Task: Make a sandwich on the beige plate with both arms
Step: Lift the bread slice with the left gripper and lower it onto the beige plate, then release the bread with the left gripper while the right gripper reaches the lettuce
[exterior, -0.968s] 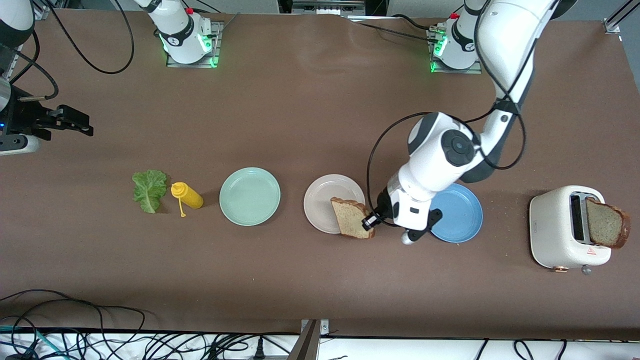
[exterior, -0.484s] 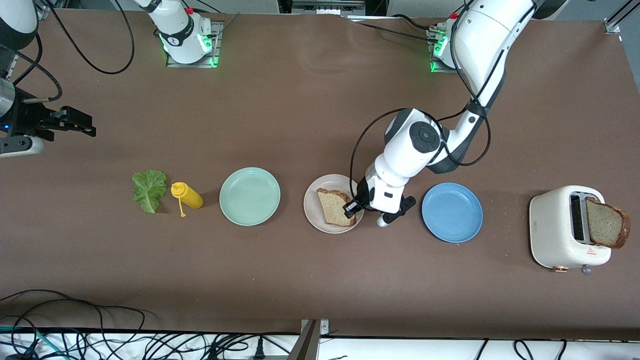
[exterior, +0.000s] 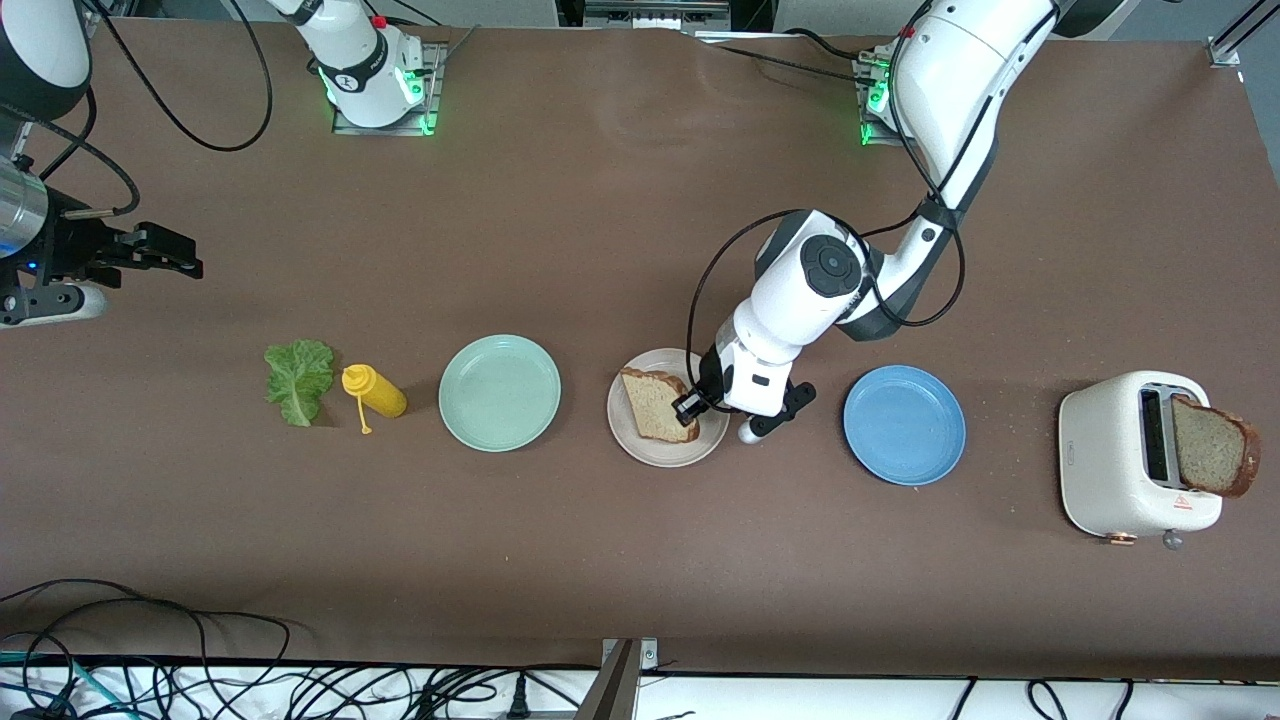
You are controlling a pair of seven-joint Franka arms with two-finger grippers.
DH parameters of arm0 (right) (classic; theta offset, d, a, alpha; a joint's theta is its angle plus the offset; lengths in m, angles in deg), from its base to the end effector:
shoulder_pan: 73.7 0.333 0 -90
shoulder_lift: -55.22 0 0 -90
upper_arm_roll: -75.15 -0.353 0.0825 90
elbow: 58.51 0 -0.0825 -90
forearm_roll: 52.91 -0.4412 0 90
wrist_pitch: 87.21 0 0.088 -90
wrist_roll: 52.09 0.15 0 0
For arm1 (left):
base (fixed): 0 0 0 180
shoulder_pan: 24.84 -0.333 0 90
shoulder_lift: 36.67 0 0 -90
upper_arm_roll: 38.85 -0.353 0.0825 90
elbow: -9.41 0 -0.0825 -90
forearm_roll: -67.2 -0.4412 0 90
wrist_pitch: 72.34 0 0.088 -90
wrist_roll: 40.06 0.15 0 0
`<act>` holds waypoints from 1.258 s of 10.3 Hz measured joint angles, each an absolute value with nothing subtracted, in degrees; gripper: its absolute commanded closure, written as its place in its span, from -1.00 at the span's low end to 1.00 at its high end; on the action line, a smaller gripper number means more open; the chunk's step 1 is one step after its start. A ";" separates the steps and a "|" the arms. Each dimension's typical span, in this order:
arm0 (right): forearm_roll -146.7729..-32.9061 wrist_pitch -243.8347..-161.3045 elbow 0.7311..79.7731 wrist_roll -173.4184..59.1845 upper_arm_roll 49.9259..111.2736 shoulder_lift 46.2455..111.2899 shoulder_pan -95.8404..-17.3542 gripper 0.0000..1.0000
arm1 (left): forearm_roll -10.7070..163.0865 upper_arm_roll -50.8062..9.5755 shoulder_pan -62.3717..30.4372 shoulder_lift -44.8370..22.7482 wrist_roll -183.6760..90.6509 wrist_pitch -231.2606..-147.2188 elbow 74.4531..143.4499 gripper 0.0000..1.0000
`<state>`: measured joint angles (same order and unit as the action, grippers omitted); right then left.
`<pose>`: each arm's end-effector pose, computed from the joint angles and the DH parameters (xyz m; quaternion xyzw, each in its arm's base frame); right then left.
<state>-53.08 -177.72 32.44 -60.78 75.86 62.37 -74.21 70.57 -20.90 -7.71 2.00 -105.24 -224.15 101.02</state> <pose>0.6415 -0.0128 0.5322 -0.9957 -0.0649 0.0659 0.0064 0.6871 -0.4370 0.2487 0.9189 0.3233 0.0455 0.2214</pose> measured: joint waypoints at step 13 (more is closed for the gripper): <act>-51.54 -207.98 60.21 -60.92 78.50 63.96 -74.43 -1.00 | 70.56 -22.16 -13.44 1.45 -100.42 -225.12 100.47 -1.00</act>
